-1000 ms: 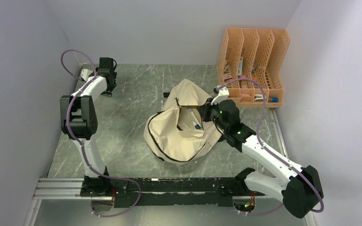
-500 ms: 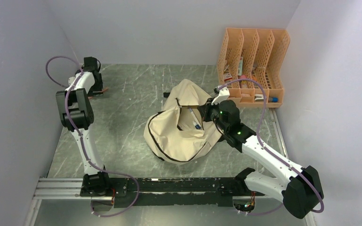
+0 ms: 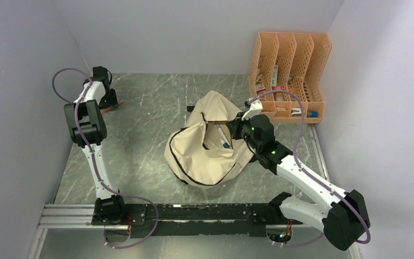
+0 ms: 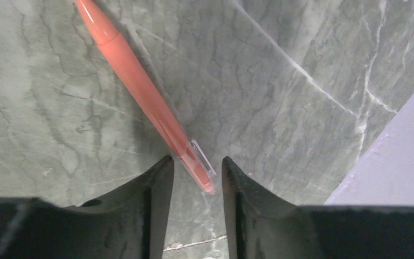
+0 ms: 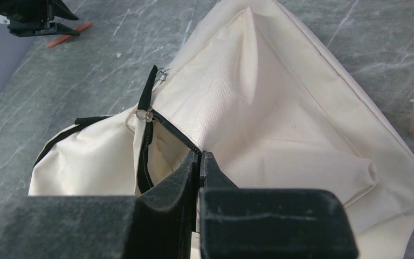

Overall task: Pack the student bag
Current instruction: Move the stationery to the center of the board.

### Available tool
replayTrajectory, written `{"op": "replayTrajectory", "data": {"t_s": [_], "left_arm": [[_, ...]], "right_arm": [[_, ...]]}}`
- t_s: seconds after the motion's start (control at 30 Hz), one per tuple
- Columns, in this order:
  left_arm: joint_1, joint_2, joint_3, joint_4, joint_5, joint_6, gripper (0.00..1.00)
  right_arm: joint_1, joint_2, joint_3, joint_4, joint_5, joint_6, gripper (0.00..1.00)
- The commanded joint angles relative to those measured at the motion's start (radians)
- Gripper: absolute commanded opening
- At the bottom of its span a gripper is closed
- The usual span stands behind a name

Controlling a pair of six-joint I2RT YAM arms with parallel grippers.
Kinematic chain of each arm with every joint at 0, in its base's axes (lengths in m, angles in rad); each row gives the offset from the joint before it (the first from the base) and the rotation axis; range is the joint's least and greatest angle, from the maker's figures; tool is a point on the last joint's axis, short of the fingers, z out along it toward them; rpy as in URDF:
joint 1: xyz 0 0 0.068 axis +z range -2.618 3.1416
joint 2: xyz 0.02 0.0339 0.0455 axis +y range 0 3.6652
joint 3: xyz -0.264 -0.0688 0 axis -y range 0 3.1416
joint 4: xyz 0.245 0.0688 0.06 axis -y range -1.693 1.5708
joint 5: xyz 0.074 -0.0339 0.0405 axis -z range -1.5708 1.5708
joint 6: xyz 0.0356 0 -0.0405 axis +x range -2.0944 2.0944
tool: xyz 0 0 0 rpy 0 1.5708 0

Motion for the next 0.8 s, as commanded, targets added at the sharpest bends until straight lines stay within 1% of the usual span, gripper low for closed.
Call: {"op": "replayTrajectory", "data": {"t_s": [0.0,0.17,0.4,0.57,0.77], "left_arm": [[0.018,0.019,-0.015,-0.02,0.051,-0.022,0.38],[0.021,0.014,-0.033,-0.003,0.062,-0.025,0.24],[0.025,-0.007,-0.085,0.032,0.1,-0.017,0.21],[0.023,-0.056,-0.184,0.092,0.175,0.01,0.15],[0.011,-0.141,-0.318,0.137,0.216,0.102,0.1]], "right_arm": [[-0.004,-0.002,-0.001,0.038,0.028,-0.01,0.0],[-0.004,-0.002,0.002,0.035,0.024,-0.007,0.0],[-0.004,-0.008,0.002,0.033,0.027,-0.006,0.0],[-0.004,-0.015,-0.003,0.034,0.035,-0.006,0.0],[-0.004,-0.019,-0.007,0.039,0.036,-0.001,0.0]]}}
